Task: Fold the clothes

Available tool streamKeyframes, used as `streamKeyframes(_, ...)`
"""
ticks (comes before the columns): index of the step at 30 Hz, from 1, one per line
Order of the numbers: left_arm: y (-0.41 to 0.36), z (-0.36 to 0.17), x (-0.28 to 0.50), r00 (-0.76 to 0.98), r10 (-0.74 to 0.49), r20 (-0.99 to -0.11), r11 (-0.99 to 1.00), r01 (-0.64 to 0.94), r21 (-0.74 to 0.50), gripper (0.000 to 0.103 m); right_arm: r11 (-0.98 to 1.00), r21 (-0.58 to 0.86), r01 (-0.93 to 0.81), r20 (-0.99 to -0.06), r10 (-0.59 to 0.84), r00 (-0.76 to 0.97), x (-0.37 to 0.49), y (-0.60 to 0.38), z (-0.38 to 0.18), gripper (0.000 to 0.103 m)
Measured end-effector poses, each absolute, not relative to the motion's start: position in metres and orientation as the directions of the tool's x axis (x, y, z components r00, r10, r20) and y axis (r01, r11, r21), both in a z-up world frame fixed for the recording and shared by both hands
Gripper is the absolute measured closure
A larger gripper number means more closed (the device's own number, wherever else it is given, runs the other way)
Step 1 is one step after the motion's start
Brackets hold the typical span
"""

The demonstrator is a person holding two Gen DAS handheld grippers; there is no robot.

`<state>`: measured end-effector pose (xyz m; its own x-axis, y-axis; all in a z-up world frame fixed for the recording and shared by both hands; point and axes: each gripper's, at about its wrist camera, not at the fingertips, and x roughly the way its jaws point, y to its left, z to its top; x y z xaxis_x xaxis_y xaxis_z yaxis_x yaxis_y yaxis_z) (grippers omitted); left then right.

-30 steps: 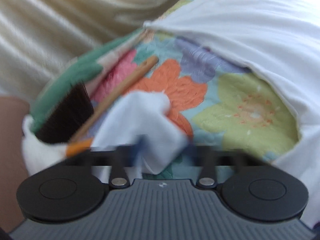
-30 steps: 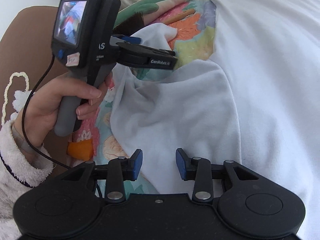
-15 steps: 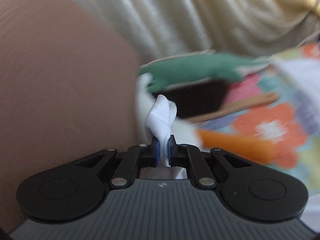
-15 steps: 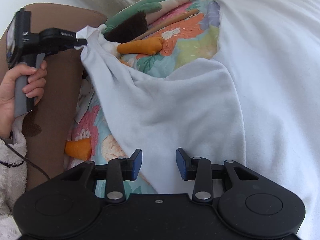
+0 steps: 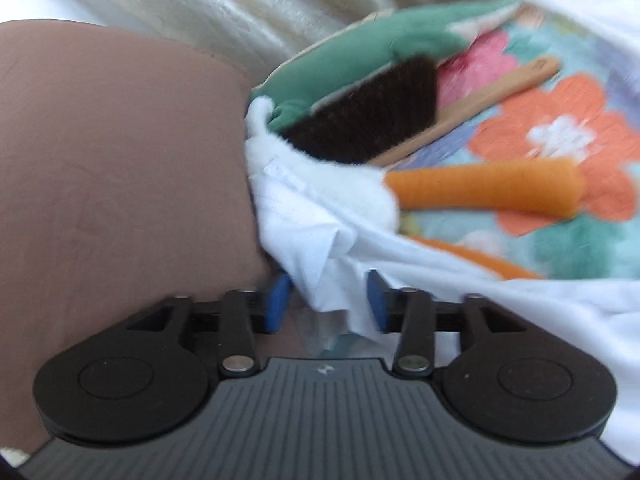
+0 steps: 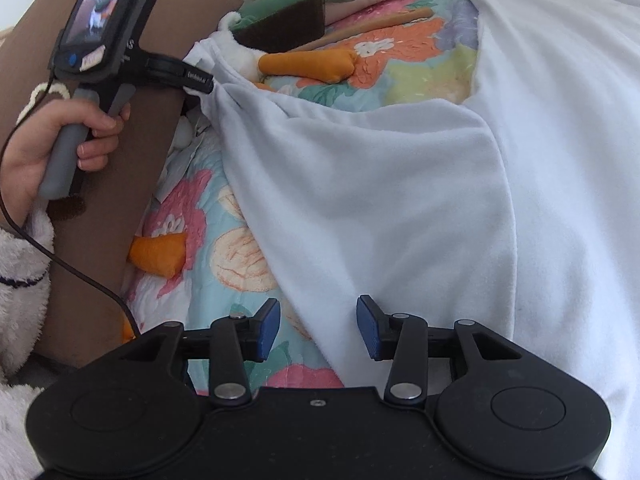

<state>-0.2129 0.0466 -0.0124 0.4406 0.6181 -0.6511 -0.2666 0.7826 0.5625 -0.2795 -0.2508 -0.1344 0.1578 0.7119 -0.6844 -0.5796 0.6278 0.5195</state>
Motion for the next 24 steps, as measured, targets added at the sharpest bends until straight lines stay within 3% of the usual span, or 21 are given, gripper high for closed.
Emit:
streamKeyframes(2, 0.040, 0.003, -0.221, 0.469, 0.573, -0.672, 0.817, -0.267, 0.511, 0.037, 0.621, 0.501, -0.603, -0.697, 0.703, 0.144, -0.282, -0.246, -0.130, 0.054)
streamKeyframes(4, 0.027, 0.015, -0.225, 0.504, 0.583, -0.637, 0.805, -0.256, 0.535, 0.024, 0.610, 0.494, -0.620, -0.707, 0.697, 0.122, -0.285, -0.245, -0.125, 0.054)
streamKeyframes(7, -0.005, 0.028, -0.233, 0.534, 0.674, -0.511, 0.700, -0.240, 0.673, 0.020, 0.607, 0.417, -0.676, -0.748, 0.652, 0.124, -0.293, -0.250, -0.104, 0.053)
streamKeyframes(9, -0.025, 0.042, -0.239, 0.571, 0.664, -0.483, 0.691, -0.223, 0.687, 0.015, 0.615, 0.315, -0.723, -0.775, 0.606, 0.178, -0.301, -0.256, -0.081, 0.053)
streamKeyframes(12, -0.043, 0.073, -0.251, 0.628, 0.519, -0.580, 0.823, -0.182, 0.539, 0.003, 0.668, 0.138, -0.731, -0.789, 0.520, 0.327, -0.308, -0.274, -0.036, 0.047)
streamKeyframes(15, -0.063, 0.093, -0.263, 0.650, 0.373, -0.662, 0.909, -0.113, 0.401, 0.000, 0.762, 0.048, -0.646, -0.742, 0.460, 0.488, -0.314, -0.305, 0.007, 0.033)
streamKeyframes(17, -0.086, 0.095, -0.271, 0.654, 0.322, -0.684, 0.922, -0.054, 0.383, 0.000, 0.820, 0.017, -0.572, -0.716, 0.410, 0.566, -0.319, -0.326, 0.030, 0.017)
streamKeyframes(19, -0.108, 0.092, -0.279, 0.651, 0.295, -0.700, 0.925, -0.009, 0.381, 0.000, 0.868, 0.022, -0.497, -0.727, 0.355, 0.588, -0.324, -0.344, 0.047, 0.009)
streamKeyframes(24, -0.144, 0.078, -0.294, 0.548, 0.159, -0.821, 0.959, 0.112, 0.261, 0.000, 0.901, 0.012, -0.434, -0.752, 0.295, 0.589, -0.348, -0.377, 0.068, 0.009)
